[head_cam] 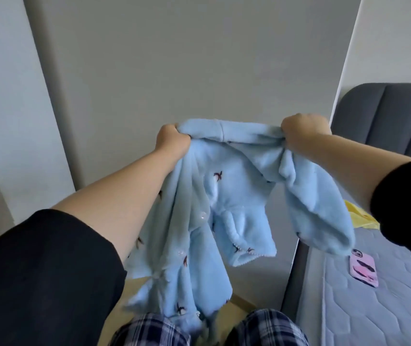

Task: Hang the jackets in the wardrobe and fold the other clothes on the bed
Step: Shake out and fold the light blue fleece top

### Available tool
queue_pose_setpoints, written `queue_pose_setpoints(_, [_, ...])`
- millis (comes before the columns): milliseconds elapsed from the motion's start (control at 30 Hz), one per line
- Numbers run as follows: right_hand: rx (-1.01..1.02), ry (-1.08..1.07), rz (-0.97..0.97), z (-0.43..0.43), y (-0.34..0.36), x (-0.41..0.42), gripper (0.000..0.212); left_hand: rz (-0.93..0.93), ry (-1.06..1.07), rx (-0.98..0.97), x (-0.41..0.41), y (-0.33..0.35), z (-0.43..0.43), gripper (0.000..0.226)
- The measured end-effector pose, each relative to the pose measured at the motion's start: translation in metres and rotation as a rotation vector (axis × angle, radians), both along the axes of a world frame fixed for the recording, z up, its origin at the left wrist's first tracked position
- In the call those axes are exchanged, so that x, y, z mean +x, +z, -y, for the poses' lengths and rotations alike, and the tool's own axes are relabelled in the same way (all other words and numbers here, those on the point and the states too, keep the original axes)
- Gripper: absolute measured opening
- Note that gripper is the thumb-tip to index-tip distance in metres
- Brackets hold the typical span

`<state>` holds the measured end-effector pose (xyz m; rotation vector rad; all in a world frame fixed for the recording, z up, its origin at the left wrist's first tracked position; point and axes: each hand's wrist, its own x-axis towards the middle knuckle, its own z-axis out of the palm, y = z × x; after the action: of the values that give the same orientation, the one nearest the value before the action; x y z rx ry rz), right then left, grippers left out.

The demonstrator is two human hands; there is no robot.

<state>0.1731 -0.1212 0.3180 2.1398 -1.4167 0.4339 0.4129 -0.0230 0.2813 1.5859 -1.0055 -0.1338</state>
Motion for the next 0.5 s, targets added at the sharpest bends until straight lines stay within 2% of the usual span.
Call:
queue_pose_setpoints(67, [-0.058, 0.007, 0.226, 0.008, 0.004, -0.001, 0.014, -0.02, -0.059, 0.104, 0.005, 0.002, -0.008, 0.008])
queue_pose_setpoints(133, [0.047, 0.091, 0.525, 0.013, 0.013, 0.005, 0.015, -0.193, -0.302, 0.219, 0.004, 0.001, -0.015, 0.011])
queue_pose_setpoints(200, [0.294, 0.296, 0.808, 0.011, 0.014, 0.016, 0.038, -0.4, -0.538, 0.257, -0.001, -0.002, -0.018, 0.019])
queue_pose_setpoints(267, [0.651, 0.55, 0.959, 0.0, -0.002, 0.028, 0.061, -0.557, -0.621, 0.189, -0.004, -0.006, -0.015, 0.024])
queue_pose_setpoints(333, [0.962, 0.648, 0.885, -0.012, -0.035, 0.035, 0.054, -0.657, -0.594, 0.07, -0.007, -0.007, -0.013, 0.022])
queue_pose_setpoints(400, [1.208, 0.555, 0.646, -0.018, -0.078, 0.035, 0.056, -0.706, -0.548, -0.034, -0.008, -0.009, -0.012, 0.022])
queue_pose_setpoints(467, [1.331, 0.419, 0.391, -0.03, -0.122, 0.036, 0.072, -0.753, -0.575, -0.066, -0.009, -0.012, -0.013, 0.044])
queue_pose_setpoints(500, [1.342, 0.413, 0.35, -0.034, -0.142, 0.039, 0.08, -0.759, -0.606, -0.07, -0.009, -0.015, -0.013, 0.054])
